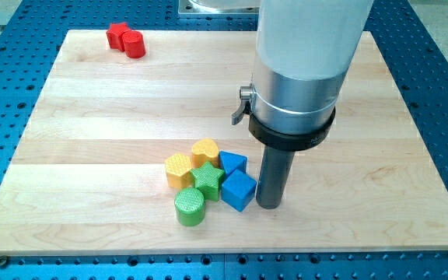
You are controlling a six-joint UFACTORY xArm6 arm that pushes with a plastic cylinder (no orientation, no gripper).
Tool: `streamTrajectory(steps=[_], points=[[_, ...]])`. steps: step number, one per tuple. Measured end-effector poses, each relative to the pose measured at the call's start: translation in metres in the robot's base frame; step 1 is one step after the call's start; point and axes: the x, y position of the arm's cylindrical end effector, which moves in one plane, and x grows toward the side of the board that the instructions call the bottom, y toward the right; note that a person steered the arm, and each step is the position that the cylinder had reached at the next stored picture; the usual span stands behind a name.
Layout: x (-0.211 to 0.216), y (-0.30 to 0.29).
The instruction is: Slide the cube towards the bottom right corner
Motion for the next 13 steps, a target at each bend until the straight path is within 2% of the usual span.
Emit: streamTrajectory(steps=[3,5,11,13], points=[[0.011,0.002],[0.045,-0.043],[0.043,-0.051],[0.054,-0.083]])
